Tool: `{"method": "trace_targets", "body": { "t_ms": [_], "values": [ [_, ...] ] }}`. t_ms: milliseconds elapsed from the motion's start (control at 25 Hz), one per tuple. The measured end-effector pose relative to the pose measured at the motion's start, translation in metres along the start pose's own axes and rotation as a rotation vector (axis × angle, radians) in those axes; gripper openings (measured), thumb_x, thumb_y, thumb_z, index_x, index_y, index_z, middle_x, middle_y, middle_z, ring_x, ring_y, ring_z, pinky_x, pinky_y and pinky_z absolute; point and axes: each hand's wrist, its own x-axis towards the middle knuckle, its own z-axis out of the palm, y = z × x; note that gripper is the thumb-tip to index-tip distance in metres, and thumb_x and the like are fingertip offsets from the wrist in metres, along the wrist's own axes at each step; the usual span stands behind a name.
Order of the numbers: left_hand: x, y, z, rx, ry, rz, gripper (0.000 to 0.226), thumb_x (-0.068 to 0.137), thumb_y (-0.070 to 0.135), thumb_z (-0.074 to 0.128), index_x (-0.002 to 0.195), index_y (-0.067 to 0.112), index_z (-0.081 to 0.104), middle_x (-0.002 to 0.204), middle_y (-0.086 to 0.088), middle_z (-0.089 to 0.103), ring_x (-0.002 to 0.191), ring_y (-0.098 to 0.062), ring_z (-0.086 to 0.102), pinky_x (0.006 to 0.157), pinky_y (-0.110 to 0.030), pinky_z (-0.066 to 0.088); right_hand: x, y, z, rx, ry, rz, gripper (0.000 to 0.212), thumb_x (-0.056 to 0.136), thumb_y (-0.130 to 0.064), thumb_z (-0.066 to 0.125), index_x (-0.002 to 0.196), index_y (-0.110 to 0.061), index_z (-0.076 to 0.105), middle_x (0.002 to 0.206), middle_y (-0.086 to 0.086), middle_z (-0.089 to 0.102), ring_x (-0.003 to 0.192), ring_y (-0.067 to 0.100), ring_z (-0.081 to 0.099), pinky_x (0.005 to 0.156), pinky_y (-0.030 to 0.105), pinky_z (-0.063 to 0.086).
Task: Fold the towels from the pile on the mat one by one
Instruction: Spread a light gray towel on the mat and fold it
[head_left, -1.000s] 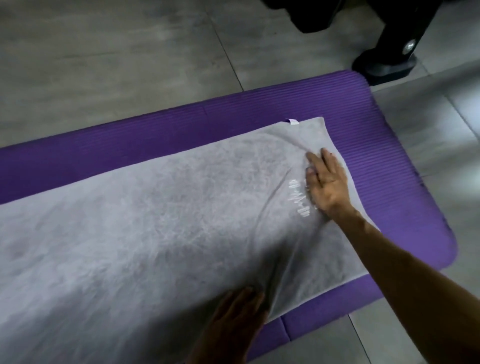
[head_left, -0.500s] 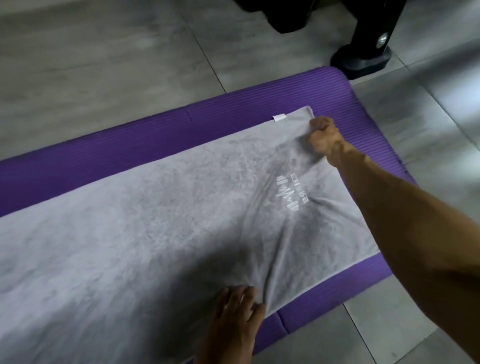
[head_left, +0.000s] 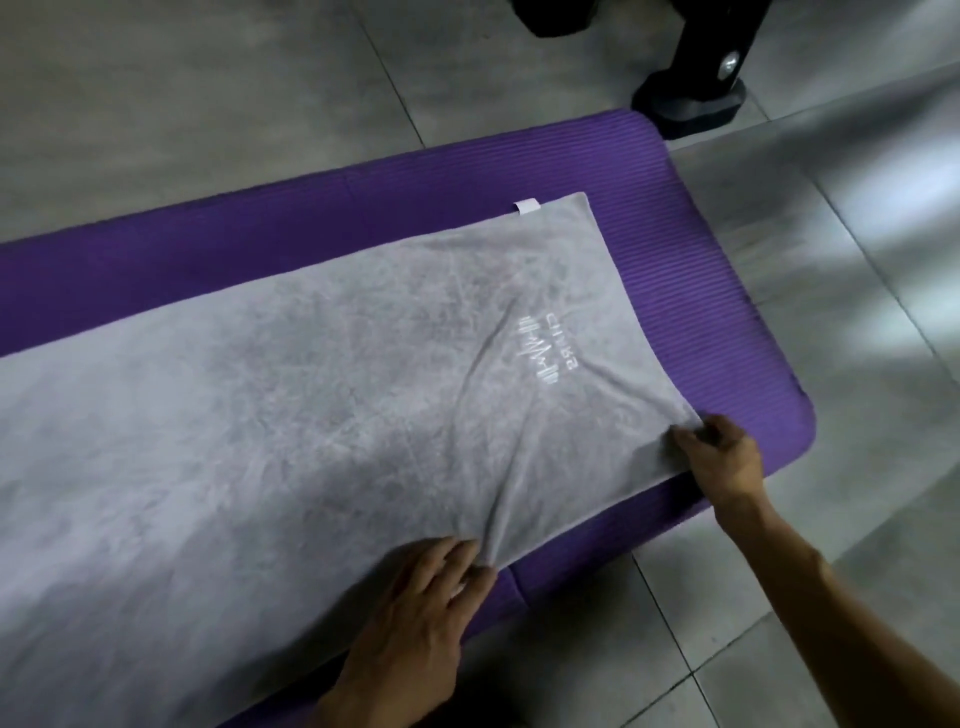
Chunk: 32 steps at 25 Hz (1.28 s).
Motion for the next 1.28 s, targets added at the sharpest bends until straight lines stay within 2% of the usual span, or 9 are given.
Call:
{"method": "trace_targets", "body": {
  "t_ms": [120,240,440,520,720,840,920,1080,1280],
  "values": [
    [0.003,0.004,-0.010,-0.038,0.044,0.077,0.053,0.064,0.037,0.060,0.117,0.037,0.060,0.134,0.017,0.052,0.124,-0.004,0.045,0.105,-0.024,0.035,0.000,-0.002,-0.020,0.003,0.075,0.050,0.024,0.096,-0.022,0.060,0.117,-0.010,0.061,0.118,0.018,0.064,0.083,0.024,0.059,0.079,0.037,0.047],
    [0.007,0.001,-0.017,0.009,0.122,-0.203,0.064,0.070,0.034,0.064,0.132,0.028,0.054,0.148,0.002,0.043,0.136,-0.019,0.039,0.107,-0.037,0.039,-0.028,-0.005,-0.004,-0.450,0.249,-0.297,0.036,0.095,-0.022,0.059,0.128,-0.012,0.053,0.132,0.021,0.052,0.111,0.040,0.052,0.095,0.050,0.042],
    [-0.022,0.001,-0.023,-0.081,0.039,0.065,0.042,0.079,0.046,0.059,0.118,0.031,0.063,0.141,0.006,0.052,0.134,-0.012,0.042,0.108,-0.038,0.037,-0.105,-0.002,0.088,-0.658,-0.077,-1.120,0.049,0.103,-0.035,0.034,0.142,-0.010,0.048,0.150,0.017,0.041,0.136,0.036,0.042,0.110,0.048,0.033],
    [-0.041,-0.010,-0.023,-0.152,0.196,-0.034,0.024,0.081,0.033,0.062,0.102,0.026,0.070,0.123,0.006,0.064,0.117,-0.009,0.054,0.096,-0.030,0.049,-0.132,-0.004,0.122,-0.632,-0.146,-1.280,0.051,0.104,-0.034,0.028,0.138,-0.006,0.053,0.149,0.016,0.043,0.135,0.037,0.044,0.112,0.046,0.031],
    [-0.128,-0.057,0.001,0.116,0.274,-0.428,0.051,0.089,0.035,0.053,0.137,0.020,0.050,0.149,-0.004,0.043,0.141,-0.024,0.034,0.115,-0.040,0.025,-0.232,-0.060,0.246,-0.520,-0.382,-1.475,0.048,0.101,-0.034,0.030,0.135,-0.011,0.055,0.150,0.007,0.044,0.137,0.029,0.039,0.117,0.036,0.018],
    [-0.160,-0.063,-0.008,-0.085,0.491,-0.372,0.013,0.088,0.027,0.060,0.095,0.020,0.069,0.102,0.000,0.069,0.098,-0.019,0.062,0.083,-0.035,0.052,-0.294,-0.085,0.309,-0.482,-0.510,-1.699,0.043,0.090,-0.024,0.047,0.128,-0.011,0.063,0.143,0.009,0.053,0.131,0.032,0.049,0.112,0.045,0.032],
    [-0.190,-0.081,-0.023,-0.163,0.713,-0.560,0.016,0.083,0.033,0.065,0.072,0.021,0.065,0.075,0.004,0.067,0.070,-0.017,0.061,0.061,-0.030,0.050,-0.323,-0.100,0.342,-0.516,-0.570,-1.860,0.042,0.085,-0.024,0.052,0.123,-0.013,0.064,0.138,0.008,0.057,0.126,0.032,0.053,0.105,0.047,0.037],
    [-0.284,-0.157,-0.042,-0.262,1.091,-1.131,0.029,0.088,0.045,0.048,0.094,0.025,0.068,0.097,0.003,0.069,0.084,-0.021,0.064,0.075,-0.038,0.054,-0.348,-0.125,0.376,-0.641,-0.616,-1.935,0.047,0.085,-0.035,0.056,0.130,-0.022,0.057,0.145,0.003,0.049,0.132,0.029,0.046,0.103,0.048,0.034],
    [-0.375,-0.241,-0.052,-0.132,0.743,-1.669,0.073,0.071,0.050,0.032,0.134,0.018,0.051,0.128,-0.018,0.049,0.113,-0.043,0.047,0.095,-0.050,0.040,-0.342,-0.104,0.377,-0.752,-0.562,-1.976,0.056,0.094,-0.037,0.047,0.148,-0.026,0.038,0.160,0.002,0.028,0.147,0.029,0.026,0.115,0.053,0.024]
  ]
}}
